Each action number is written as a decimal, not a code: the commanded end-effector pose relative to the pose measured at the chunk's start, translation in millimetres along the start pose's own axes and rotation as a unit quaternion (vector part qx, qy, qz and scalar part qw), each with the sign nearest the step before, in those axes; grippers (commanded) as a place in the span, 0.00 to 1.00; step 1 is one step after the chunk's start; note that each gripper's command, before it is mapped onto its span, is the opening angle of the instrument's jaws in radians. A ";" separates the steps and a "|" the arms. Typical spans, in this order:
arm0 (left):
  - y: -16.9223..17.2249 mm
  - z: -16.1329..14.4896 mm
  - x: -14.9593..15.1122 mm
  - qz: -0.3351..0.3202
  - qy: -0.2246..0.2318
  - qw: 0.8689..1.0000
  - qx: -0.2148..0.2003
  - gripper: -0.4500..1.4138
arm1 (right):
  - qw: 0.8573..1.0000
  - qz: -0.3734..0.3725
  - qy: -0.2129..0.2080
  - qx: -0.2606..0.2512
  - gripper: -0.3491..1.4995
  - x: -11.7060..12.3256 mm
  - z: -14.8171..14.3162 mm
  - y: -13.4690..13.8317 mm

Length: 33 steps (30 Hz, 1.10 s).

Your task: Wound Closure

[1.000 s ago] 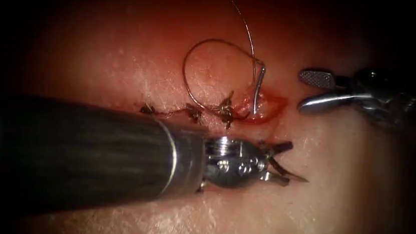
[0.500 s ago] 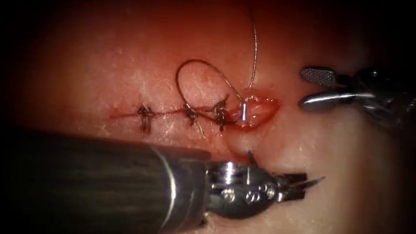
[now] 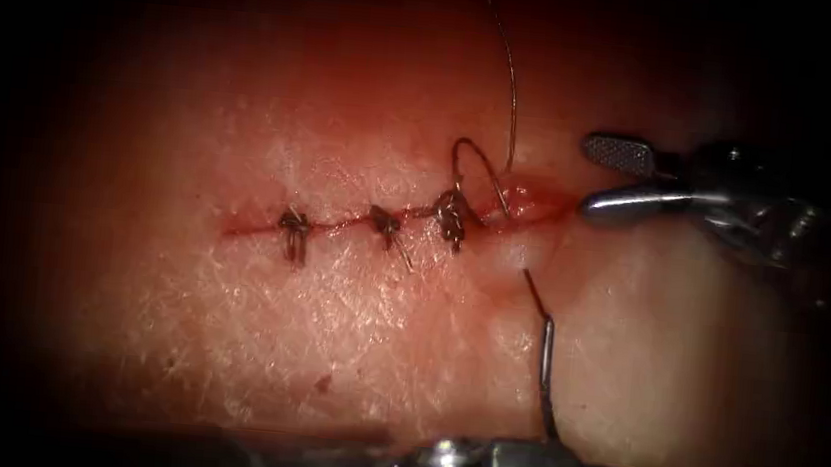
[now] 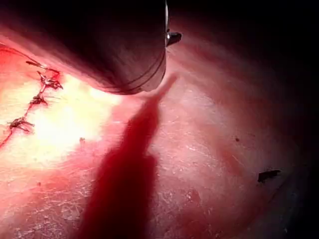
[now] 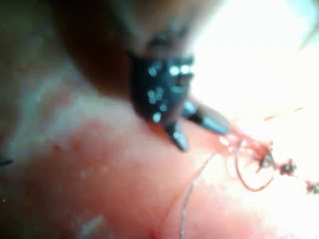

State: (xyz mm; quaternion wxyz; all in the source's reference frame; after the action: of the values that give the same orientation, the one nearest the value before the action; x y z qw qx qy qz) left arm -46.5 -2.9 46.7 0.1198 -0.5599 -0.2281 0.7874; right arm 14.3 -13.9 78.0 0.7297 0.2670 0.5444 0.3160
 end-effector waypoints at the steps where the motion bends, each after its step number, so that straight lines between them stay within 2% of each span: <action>1: 0.0 0.2 -0.1 0.022 -0.004 1.000 0.005 0.00 | 1.000 0.000 0.000 0.002 0.87 -0.5 0.7 0.0; 5: -0.6 -1.9 1.0 0.105 -0.045 0.993 0.038 0.00 | 1.000 -0.001 0.000 0.003 0.87 -0.6 0.6 -0.1; 10: -3.4 -4.9 0.8 0.165 -0.072 0.981 0.079 0.00 | 1.000 0.000 -0.002 0.007 0.87 -0.7 0.3 -0.5; 14: -5.6 -7.3 0.2 0.184 -0.082 0.975 0.090 0.00 | 1.000 0.005 -0.002 0.011 0.87 -0.5 0.1 -1.7; 17: -7.9 -11.1 0.7 0.195 -0.090 0.970 0.110 0.00 | 0.999 -0.038 -0.005 0.016 0.89 0.6 0.2 -4.1; 21: -8.7 -13.7 1.6 0.202 -0.088 0.967 0.125 0.00 | 0.998 -0.065 -0.004 0.011 0.88 1.2 0.7 -6.5; 25: -9.1 -16.0 2.3 0.201 -0.090 0.965 0.140 0.00 | 0.996 -0.080 -0.040 0.008 0.82 1.0 2.0 -9.9; 28: -9.2 -16.9 2.5 0.202 -0.090 0.964 0.145 0.00 | 0.994 -0.093 -0.047 -0.015 0.80 0.7 2.5 -10.7; 33: -9.0 -17.4 2.4 0.203 -0.091 0.964 0.148 0.00 | 0.991 -0.115 -0.050 -0.048 0.77 0.6 3.2 -10.5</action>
State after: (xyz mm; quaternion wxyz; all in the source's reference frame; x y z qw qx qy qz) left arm -31.1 9.7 43.8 0.0187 -0.4958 -0.0005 0.8682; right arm 18.6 -20.1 70.1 0.8013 0.1796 0.5171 0.2414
